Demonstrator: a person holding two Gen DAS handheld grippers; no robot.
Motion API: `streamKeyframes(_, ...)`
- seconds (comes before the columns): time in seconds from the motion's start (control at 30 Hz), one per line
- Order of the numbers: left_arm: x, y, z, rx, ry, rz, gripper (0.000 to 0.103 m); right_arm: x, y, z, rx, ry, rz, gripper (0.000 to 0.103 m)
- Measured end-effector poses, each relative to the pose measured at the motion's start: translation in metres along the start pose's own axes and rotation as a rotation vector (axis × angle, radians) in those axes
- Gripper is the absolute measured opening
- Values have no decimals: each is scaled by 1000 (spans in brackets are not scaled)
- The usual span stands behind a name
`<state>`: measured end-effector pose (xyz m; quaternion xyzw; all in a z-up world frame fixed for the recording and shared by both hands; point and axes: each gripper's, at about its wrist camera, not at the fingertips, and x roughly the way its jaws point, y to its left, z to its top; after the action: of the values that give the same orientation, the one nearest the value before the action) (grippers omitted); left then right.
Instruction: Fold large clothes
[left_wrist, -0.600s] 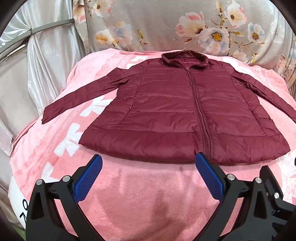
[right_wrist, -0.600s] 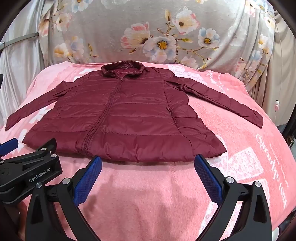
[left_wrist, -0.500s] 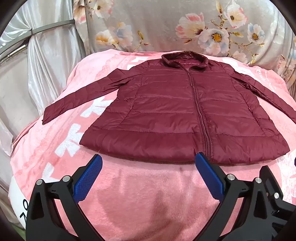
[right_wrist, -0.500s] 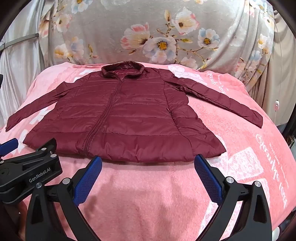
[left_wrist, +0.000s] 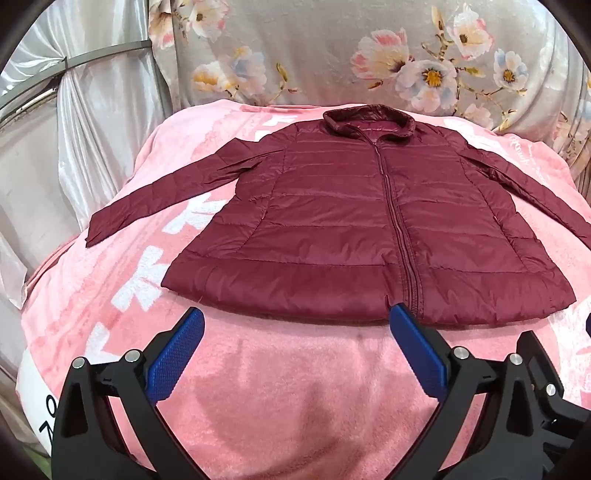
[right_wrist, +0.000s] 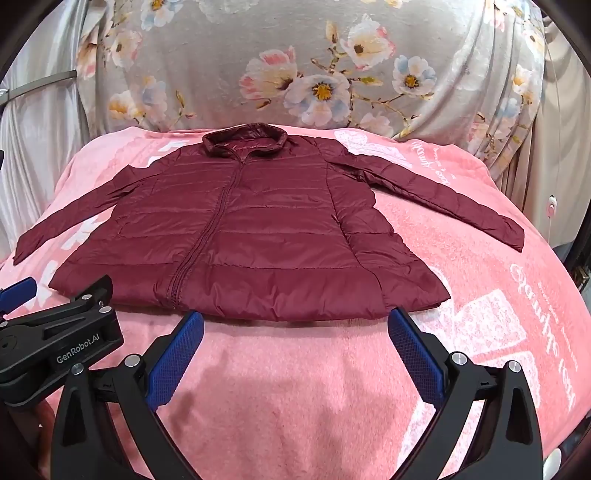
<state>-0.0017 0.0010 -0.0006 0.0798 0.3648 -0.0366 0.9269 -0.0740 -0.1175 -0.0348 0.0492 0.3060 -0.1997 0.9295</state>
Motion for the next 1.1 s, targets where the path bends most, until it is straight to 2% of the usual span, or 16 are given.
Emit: streamKeyframes(1.1,-3,-1,3,-2,-5,0,98,-1,0,0,7,-3,7,98)
